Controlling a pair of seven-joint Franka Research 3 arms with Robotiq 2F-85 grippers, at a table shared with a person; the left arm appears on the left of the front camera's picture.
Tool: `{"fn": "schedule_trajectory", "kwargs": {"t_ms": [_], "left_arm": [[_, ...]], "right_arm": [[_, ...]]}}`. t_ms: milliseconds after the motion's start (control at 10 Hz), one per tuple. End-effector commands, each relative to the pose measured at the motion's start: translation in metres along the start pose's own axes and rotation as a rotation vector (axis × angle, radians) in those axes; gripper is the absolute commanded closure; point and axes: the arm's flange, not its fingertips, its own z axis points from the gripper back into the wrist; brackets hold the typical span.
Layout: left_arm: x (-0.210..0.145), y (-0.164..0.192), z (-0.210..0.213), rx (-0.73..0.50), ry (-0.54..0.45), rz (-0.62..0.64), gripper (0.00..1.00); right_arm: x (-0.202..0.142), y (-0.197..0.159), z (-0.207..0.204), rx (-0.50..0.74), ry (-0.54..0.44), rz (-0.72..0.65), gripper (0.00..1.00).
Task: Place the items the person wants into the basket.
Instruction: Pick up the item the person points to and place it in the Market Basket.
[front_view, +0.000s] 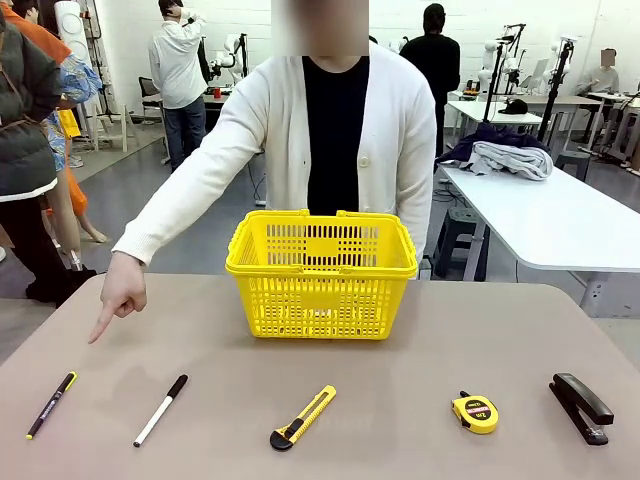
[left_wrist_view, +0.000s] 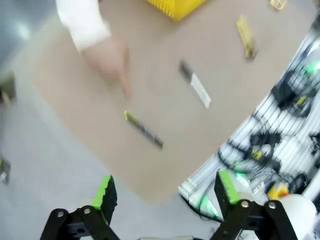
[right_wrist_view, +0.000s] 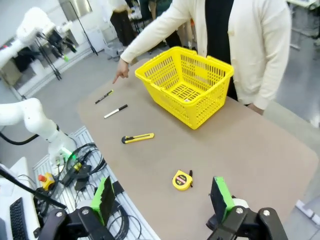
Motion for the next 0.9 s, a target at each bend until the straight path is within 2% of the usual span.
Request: {"fn": "schedule_trajectory", "kwargs": {"t_ms": [0,100,200,300,400,700,800], "left_arm": [[-0.007,-0.025,-0.028,0.037,0.161,0.039,0.0],[-0.009,-0.029,-0.052,0.067,0.208,0.067,0.0],[-0.01,-0.027,-0.078,0.121,0.214,0.085,0.0],[-0.01,-0.024,-0.103,0.158,0.177,0.1,0.0],[-0.01,-0.021,-0.122,0.159,0.156,0.121,0.0],[0.0,-0.009,-0.19,0.136,0.201,0.169,0.0],[0.003,-0.009,-0.198,0.141,0.211,0.164,0.0]], "right_arm": [[0.002,-0.001,0.0,0.017,-0.015,0.01,0.0],[0.002,-0.001,0.0,0.017,-0.015,0.01,0.0],[0.002,-0.001,0.0,0.017,-0.015,0.01,0.0],[0.002,-0.001,0.0,0.017,-0.015,0.01,0.0],[0.002,-0.001,0.0,0.017,-0.015,0.01,0.0],[0.002,-0.001,0.0,0.017,-0.015,0.01,0.0],[0.002,-0.001,0.0,0.017,-0.015,0.01,0.0]]}}
